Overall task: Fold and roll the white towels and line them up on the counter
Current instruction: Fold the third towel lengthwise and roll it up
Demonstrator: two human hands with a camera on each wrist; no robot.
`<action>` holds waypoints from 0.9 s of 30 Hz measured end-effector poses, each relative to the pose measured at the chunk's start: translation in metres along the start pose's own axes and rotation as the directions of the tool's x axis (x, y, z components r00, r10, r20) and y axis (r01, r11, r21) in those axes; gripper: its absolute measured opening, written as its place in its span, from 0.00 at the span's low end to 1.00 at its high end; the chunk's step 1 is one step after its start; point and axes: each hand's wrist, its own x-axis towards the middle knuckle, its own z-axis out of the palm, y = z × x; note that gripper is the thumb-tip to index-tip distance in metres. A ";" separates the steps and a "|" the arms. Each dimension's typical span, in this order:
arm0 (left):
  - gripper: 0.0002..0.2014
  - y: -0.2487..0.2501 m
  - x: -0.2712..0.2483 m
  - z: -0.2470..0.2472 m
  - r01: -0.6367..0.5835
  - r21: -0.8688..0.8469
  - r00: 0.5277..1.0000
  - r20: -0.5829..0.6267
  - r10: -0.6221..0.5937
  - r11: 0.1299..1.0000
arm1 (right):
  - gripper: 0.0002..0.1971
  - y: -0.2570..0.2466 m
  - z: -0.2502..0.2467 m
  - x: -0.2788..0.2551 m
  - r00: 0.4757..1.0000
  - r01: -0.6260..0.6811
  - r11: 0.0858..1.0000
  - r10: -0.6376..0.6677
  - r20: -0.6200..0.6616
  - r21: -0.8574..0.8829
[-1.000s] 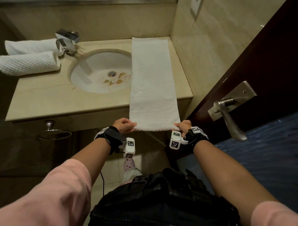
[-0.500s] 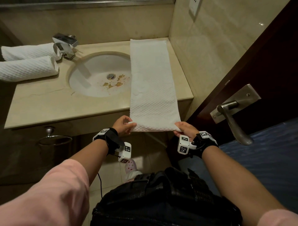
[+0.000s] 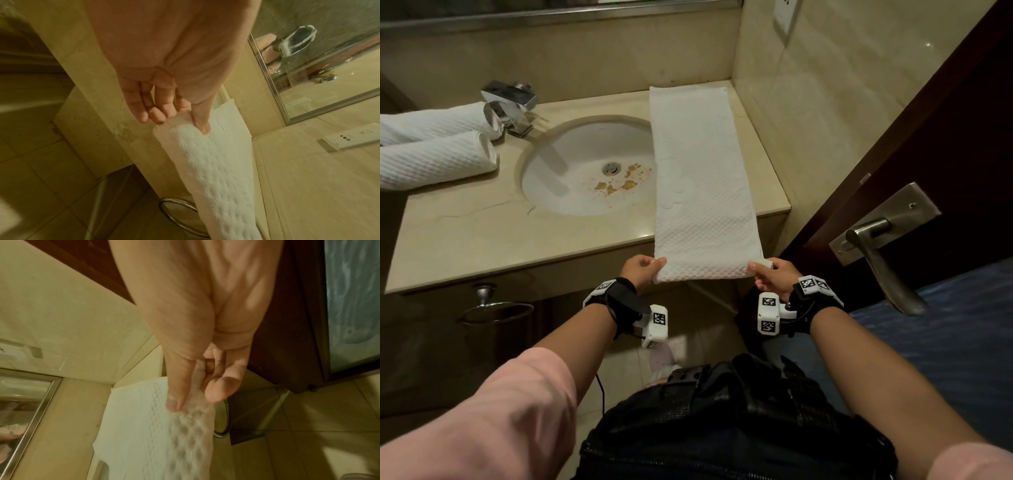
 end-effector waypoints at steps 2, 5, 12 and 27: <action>0.16 0.003 0.000 0.000 0.013 0.016 1.000 -0.004 -0.013 1.000 | 0.19 0.000 0.004 0.005 1.000 -0.022 0.999 0.022 -0.020 0.025; 0.22 0.004 0.001 -0.002 0.061 -0.021 0.998 0.019 -0.060 0.998 | 0.19 -0.001 0.008 0.012 0.997 -0.058 0.997 0.060 -0.044 0.042; 0.11 0.007 0.003 0.000 0.127 -0.201 0.991 -0.013 -0.133 0.971 | 0.16 -0.016 0.017 0.013 0.975 -0.169 0.975 0.187 -0.121 0.146; 0.10 0.030 0.026 -0.011 0.138 0.158 0.990 -0.027 -0.135 0.978 | 0.18 -0.035 0.024 0.021 0.962 -0.248 0.968 0.251 -0.112 0.037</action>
